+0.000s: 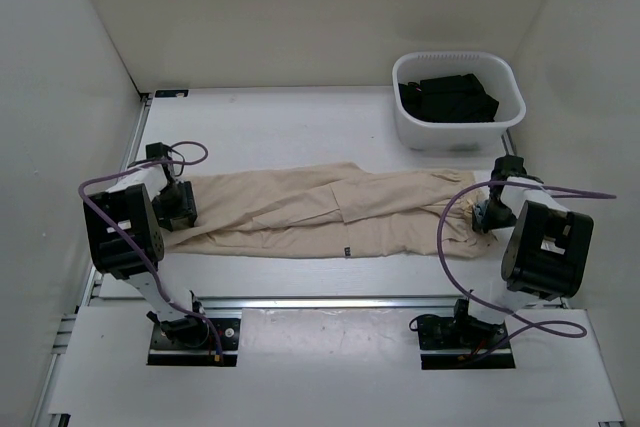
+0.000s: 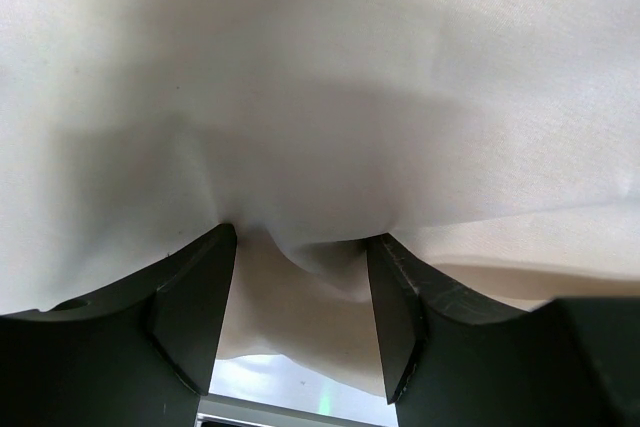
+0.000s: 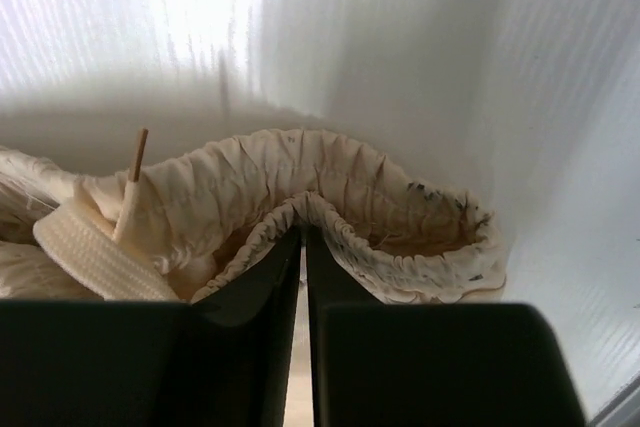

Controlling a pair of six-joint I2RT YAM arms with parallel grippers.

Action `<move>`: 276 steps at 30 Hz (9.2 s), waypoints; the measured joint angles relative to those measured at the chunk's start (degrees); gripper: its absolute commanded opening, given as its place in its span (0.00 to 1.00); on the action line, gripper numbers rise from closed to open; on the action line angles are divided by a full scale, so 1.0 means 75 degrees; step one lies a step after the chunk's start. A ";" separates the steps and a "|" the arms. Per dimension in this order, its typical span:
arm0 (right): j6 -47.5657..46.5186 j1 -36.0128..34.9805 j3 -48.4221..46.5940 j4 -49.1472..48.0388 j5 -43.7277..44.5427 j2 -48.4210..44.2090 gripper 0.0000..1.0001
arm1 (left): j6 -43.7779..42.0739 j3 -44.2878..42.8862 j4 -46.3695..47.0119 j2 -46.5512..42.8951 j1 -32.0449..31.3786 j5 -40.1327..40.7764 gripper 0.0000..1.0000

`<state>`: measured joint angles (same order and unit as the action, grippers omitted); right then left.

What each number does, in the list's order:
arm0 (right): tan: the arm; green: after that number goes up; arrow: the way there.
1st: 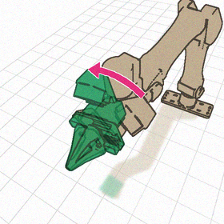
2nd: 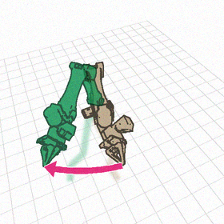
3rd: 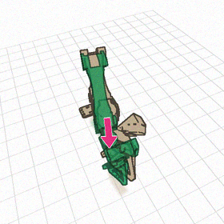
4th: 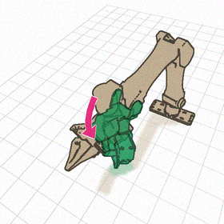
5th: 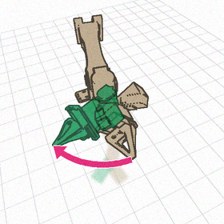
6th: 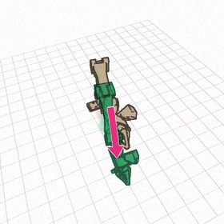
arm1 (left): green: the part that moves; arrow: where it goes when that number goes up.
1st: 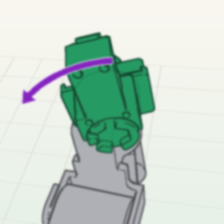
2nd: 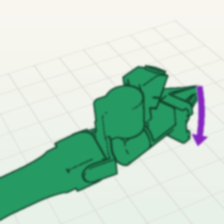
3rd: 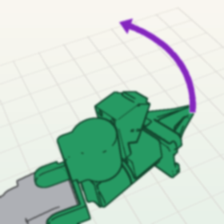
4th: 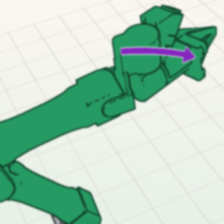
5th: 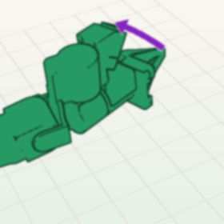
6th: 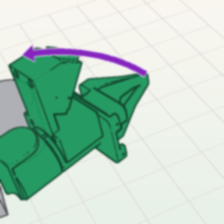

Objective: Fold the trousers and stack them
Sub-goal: Fold the trousers

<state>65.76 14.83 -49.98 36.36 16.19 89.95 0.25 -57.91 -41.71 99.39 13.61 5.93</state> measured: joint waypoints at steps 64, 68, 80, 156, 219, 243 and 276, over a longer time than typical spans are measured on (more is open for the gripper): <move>-0.3013 -0.1128 0.3188 -0.2171 -0.0181 -0.5013 0.48 | 0.0006 -0.0076 -0.0082 0.0076 0.0047 -0.0102 0.65; -0.1769 -0.1128 0.3503 -0.0527 0.0294 -0.6808 0.72 | 0.0006 -0.0079 -0.0085 0.0076 0.0047 -0.0108 0.65; -0.0393 -0.1122 0.1486 0.0898 0.0562 -0.7076 0.91 | 0.0017 -0.0192 -0.0204 0.0187 0.0128 -0.0239 0.65; -0.1731 0.1571 0.1880 -0.2967 -0.2684 -0.1110 0.00 | 0.0047 -0.1845 -0.1084 0.0169 0.0154 -0.0012 0.72; -0.3503 0.1571 0.1081 -0.1192 -0.2544 -0.0938 0.50 | -0.0038 -0.5222 -0.0737 0.1827 -0.9358 -0.0586 0.77; -0.2844 0.1620 0.1207 -0.2573 -0.3005 -0.0498 0.00 | -0.0032 -0.4983 0.0058 0.3305 -0.8915 -0.0108 0.78; -0.3652 -0.8877 -0.5301 0.0793 0.3756 0.0679 0.00 | -0.0117 -0.0414 -0.1072 0.0134 -0.3512 0.0481 0.86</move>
<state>38.37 -51.75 -89.73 42.30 44.36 95.04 -0.62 -61.01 -49.76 100.40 -12.73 9.54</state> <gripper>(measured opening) 0.009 0.859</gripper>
